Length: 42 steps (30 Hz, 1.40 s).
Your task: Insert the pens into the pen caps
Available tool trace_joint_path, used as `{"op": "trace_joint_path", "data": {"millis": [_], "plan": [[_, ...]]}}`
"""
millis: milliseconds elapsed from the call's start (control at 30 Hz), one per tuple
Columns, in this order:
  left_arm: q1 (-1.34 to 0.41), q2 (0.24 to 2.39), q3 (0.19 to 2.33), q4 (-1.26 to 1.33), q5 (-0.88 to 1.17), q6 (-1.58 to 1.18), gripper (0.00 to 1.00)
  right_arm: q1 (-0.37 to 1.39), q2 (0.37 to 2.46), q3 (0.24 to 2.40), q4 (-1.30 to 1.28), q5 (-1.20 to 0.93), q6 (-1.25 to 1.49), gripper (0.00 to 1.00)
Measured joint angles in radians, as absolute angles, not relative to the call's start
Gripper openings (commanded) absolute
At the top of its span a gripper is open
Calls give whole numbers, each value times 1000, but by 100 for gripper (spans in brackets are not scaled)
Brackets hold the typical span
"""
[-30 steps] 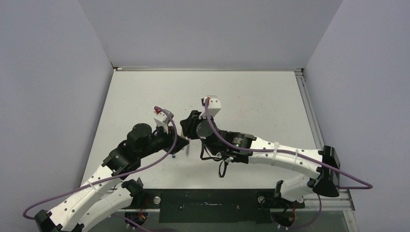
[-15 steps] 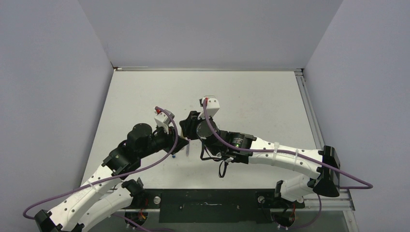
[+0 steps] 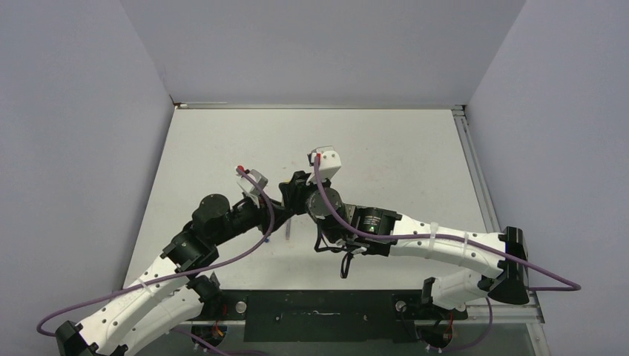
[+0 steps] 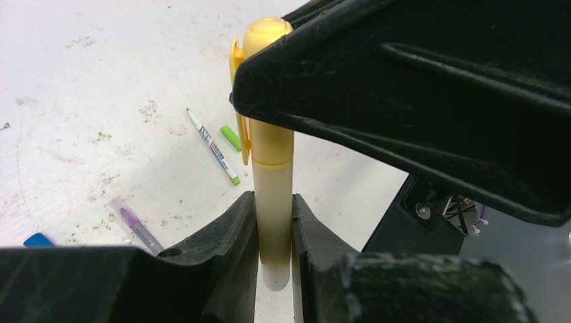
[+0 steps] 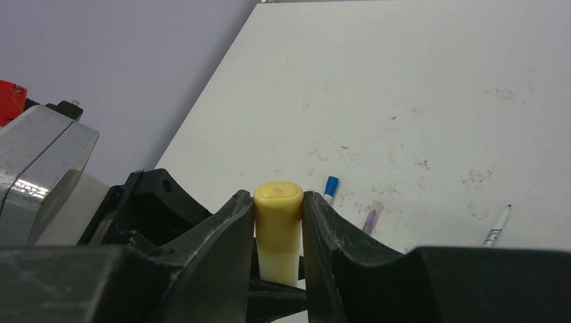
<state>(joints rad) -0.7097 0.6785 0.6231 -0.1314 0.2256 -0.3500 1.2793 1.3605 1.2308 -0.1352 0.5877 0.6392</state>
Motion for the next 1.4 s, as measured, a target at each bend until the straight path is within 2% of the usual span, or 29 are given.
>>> {"op": "trace_joint_path", "data": {"millis": [233, 467, 567, 1000, 1400], "plan": [[-712, 675, 599, -36, 255, -324, 0, 1304, 1334, 1231, -120, 622, 578, 29], [-709, 675, 580, 65, 243, -309, 0, 1345, 1322, 1231, -125, 621, 557, 47], [-703, 672, 577, 95, 229, -304, 0, 1373, 1311, 1233, -129, 622, 556, 50], [-702, 646, 577, 176, 233, -304, 0, 1416, 1184, 1233, -274, 587, 545, 55], [-702, 609, 577, 142, 418, -305, 0, 1415, 1069, 1280, -452, 506, 437, 58]]}}
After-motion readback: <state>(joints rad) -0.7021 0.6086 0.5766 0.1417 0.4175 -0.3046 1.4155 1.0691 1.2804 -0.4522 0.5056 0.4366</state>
